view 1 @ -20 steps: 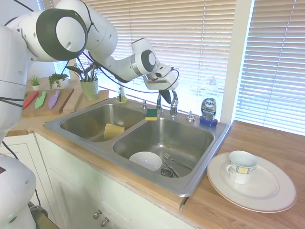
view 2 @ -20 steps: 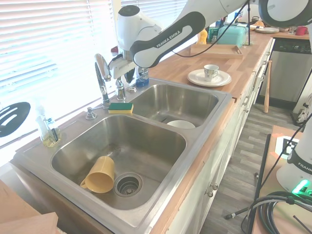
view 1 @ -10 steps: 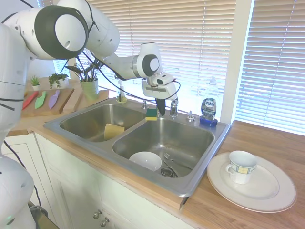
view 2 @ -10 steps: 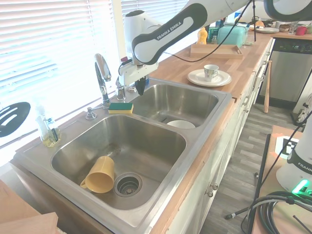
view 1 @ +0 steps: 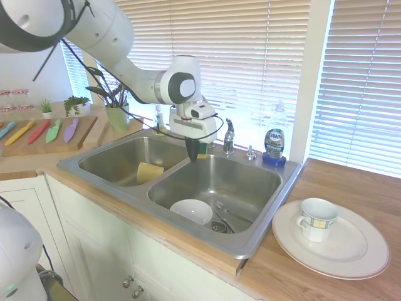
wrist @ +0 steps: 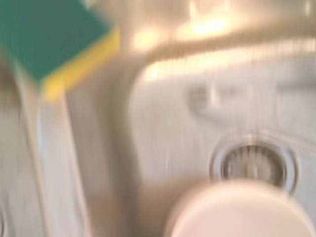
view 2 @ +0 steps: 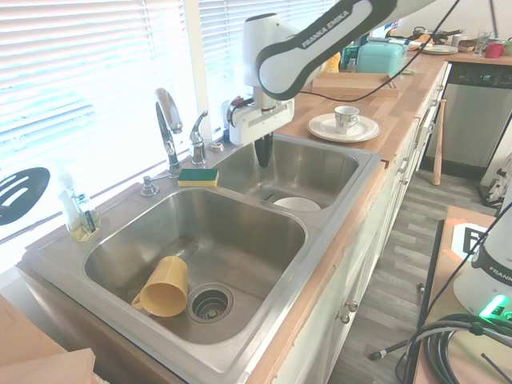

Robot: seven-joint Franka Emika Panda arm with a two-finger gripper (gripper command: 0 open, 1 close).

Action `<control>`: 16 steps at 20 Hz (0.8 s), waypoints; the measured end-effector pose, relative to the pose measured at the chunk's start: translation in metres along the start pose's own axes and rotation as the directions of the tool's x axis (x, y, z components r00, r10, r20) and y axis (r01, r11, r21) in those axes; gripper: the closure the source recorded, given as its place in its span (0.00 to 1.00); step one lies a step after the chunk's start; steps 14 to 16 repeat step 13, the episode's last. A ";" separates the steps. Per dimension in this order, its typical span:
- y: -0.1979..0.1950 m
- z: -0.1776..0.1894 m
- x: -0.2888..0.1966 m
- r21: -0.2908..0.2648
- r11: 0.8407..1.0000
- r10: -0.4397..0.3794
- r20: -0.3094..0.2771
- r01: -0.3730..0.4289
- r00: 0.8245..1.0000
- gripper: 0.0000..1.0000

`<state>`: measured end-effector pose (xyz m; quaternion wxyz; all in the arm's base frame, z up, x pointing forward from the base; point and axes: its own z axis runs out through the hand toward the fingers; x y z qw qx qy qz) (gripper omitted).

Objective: Turn on the faucet

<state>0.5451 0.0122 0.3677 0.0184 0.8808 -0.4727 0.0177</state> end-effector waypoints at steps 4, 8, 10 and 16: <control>0.035 0.001 -0.023 0.002 1.000 0.000 0.008 0.000 1.000 1.00; 0.058 0.011 -0.028 0.012 1.000 0.018 0.014 -0.019 1.000 0.00; 0.063 0.012 -0.033 0.021 1.000 0.014 0.008 -0.014 1.000 0.00; 0.067 0.009 -0.042 0.033 0.999 0.006 0.004 -0.006 1.000 0.00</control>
